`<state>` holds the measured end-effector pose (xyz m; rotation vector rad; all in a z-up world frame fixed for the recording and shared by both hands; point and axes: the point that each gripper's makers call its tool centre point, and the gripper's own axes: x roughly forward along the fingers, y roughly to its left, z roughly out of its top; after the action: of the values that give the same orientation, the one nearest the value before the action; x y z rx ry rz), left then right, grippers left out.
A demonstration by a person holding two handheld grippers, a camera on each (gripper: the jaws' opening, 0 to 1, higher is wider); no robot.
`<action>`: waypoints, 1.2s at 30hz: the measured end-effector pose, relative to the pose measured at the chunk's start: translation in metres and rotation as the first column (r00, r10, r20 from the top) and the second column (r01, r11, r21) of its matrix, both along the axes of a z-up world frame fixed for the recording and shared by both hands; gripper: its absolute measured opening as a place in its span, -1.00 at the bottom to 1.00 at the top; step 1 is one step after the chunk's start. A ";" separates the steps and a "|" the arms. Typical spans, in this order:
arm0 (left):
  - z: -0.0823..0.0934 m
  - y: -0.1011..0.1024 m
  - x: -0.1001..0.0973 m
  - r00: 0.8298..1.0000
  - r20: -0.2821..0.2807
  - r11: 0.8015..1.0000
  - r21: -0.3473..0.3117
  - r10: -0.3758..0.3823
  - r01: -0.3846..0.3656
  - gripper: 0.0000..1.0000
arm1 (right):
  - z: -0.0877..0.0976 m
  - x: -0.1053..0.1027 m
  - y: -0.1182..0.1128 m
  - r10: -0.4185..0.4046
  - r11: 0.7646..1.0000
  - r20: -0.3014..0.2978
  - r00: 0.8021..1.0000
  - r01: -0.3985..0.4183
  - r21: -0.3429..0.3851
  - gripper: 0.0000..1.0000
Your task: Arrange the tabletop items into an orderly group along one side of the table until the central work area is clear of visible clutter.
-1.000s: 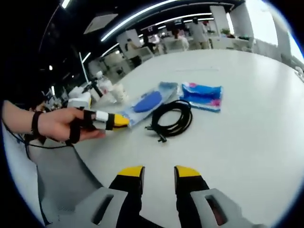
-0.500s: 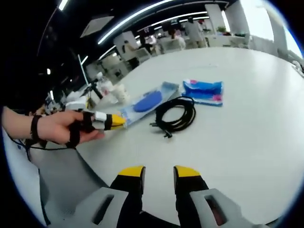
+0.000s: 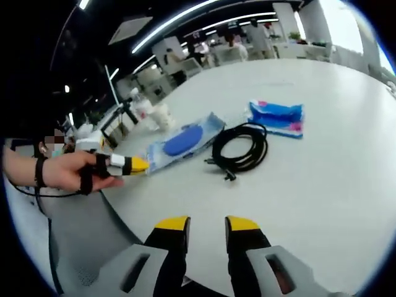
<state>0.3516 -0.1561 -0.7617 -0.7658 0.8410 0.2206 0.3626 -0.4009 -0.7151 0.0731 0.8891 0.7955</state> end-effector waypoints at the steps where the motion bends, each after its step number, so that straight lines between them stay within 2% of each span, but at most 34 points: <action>1: 0.002 0.004 -0.003 1.000 -0.005 1.000 0.012 0.005 -0.005 -1.00 | -0.001 0.001 0.000 -0.002 1.000 -0.002 1.000 0.002 -0.001 -0.59; 4: 0.003 0.015 -0.012 1.000 -0.021 0.998 0.056 -0.003 0.004 -1.00 | -0.004 0.003 0.001 -0.002 1.000 -0.011 1.000 0.002 -0.007 -0.60; 7: 0.004 0.022 -0.019 1.000 -0.022 0.998 0.063 -0.006 0.007 -1.00 | -0.005 0.002 0.006 0.014 1.000 -0.017 1.000 -0.014 -0.013 -0.60; 11: 0.007 0.042 -0.043 0.999 -0.033 0.995 0.099 -0.026 0.030 -1.00 | -0.004 0.003 0.011 0.021 1.000 -0.019 1.000 -0.021 -0.014 -0.60; 12: 0.005 0.047 -0.049 0.999 -0.042 0.995 0.100 -0.014 0.019 -1.00 | -0.007 0.003 0.013 0.020 1.000 -0.027 0.999 -0.021 -0.012 -0.60; 14: -0.003 0.062 -0.069 0.994 -0.111 0.994 0.112 0.017 -0.004 -1.00 | -0.009 0.002 0.016 0.026 0.999 -0.033 0.999 -0.027 -0.017 -0.60; 16: -0.001 0.073 -0.071 0.995 -0.089 0.994 0.104 0.046 -0.037 -1.00 | -0.011 0.000 0.021 0.041 0.999 -0.039 0.998 -0.041 -0.017 -0.60; 21: 0.003 0.088 -0.076 0.994 -0.099 0.991 0.134 0.037 -0.023 -1.00 | -0.013 -0.003 0.036 0.085 0.996 -0.047 0.995 -0.086 -0.017 -0.60; 27: 0.004 0.107 -0.084 0.994 -0.106 0.987 0.160 0.035 -0.018 -1.00 | -0.011 0.000 0.052 0.102 0.995 -0.049 0.994 -0.102 -0.006 -0.61; 36: 0.004 0.145 -0.092 0.990 -0.108 0.983 0.172 0.087 -0.068 -1.00 | -0.006 0.000 0.089 0.131 0.991 -0.050 0.990 -0.130 0.020 -0.62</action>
<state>0.2600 -0.0108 -0.7573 -0.6322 0.8901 0.4032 0.3627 -0.3118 -0.7213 0.0505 0.9431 0.9271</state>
